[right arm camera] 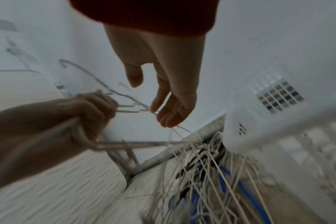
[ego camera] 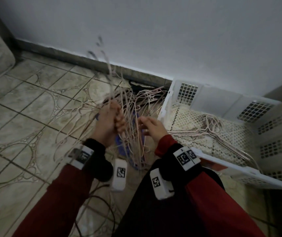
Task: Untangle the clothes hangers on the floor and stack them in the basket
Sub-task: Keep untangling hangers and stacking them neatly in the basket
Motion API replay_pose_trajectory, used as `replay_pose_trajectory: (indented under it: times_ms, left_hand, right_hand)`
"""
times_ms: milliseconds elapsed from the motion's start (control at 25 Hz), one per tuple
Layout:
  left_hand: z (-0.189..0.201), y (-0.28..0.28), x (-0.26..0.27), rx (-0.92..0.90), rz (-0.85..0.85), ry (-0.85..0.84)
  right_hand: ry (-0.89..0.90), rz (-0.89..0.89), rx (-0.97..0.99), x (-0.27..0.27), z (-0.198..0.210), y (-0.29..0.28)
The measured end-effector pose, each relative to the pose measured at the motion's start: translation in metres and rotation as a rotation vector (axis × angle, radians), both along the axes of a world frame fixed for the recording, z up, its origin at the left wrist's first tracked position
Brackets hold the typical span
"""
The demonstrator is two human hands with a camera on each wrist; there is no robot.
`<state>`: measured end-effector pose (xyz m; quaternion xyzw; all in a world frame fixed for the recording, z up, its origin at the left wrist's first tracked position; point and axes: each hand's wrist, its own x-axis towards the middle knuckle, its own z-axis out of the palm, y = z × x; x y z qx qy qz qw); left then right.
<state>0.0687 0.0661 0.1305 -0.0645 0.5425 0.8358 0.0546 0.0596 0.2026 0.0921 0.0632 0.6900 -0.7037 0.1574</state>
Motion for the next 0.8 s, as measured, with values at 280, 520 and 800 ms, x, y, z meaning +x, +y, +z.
replay_pose_trajectory:
  times_ms: [280,520,800]
  left_hand:
    - [-0.053,0.073,0.042,-0.882,-0.340,0.217]
    - [-0.056,0.072,0.059,-1.111,-0.471,0.387]
    - [-0.048,0.017,0.011,-0.965,-0.210,0.192]
  right_hand:
    - [-0.062,0.004,-0.111,0.005,0.003,0.020]
    - [-0.174,-0.178,-0.346,0.009,0.009,0.064]
    - [-0.198,-0.125,-0.309,-0.006,0.025,0.072]
